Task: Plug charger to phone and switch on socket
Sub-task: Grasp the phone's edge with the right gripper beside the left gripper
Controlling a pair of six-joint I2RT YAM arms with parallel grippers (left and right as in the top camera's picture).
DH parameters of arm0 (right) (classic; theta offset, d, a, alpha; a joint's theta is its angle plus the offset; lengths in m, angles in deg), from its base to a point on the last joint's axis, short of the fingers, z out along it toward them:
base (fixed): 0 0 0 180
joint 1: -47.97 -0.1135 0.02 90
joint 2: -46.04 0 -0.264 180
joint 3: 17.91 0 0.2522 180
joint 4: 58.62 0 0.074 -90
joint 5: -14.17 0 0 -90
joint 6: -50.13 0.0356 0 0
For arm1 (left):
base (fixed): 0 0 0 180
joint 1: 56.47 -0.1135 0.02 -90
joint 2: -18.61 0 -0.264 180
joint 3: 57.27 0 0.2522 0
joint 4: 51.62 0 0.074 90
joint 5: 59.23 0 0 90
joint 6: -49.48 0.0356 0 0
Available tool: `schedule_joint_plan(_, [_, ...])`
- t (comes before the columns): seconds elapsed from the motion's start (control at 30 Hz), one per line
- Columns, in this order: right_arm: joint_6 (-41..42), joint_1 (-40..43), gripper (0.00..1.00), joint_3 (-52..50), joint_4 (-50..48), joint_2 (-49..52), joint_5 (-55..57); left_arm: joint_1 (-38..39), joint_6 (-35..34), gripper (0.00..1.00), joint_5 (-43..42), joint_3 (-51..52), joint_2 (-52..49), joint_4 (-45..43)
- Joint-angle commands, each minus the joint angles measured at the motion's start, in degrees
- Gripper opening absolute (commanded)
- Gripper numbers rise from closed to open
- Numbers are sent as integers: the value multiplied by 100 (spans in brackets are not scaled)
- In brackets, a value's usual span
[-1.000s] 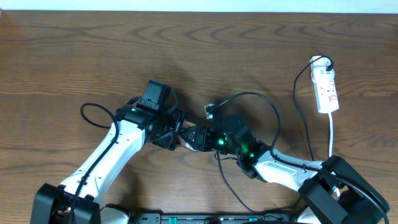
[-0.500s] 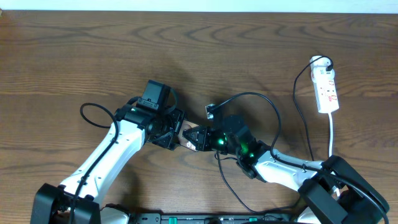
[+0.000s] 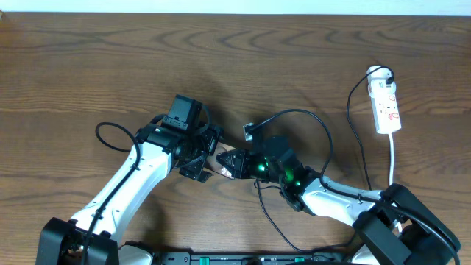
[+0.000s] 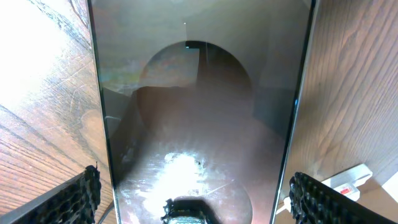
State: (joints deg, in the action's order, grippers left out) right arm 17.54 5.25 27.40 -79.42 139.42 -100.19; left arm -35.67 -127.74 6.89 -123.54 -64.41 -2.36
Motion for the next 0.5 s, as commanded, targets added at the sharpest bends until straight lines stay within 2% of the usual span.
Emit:
schedule_joint_plan(0.0, [-66, 70, 1, 74, -83, 26, 2, -68, 13, 95, -146, -61, 111, -7])
schedule_joint_plan(0.23, [-63, 210, 1, 74, -83, 26, 0, -448, 415, 95, -903, -61, 111, -275])
schedule_joint_plan(0.47, [-35, 459, 1, 74, -168, 26, -66, -957, 1163, 95, -1759, -61, 111, -352])
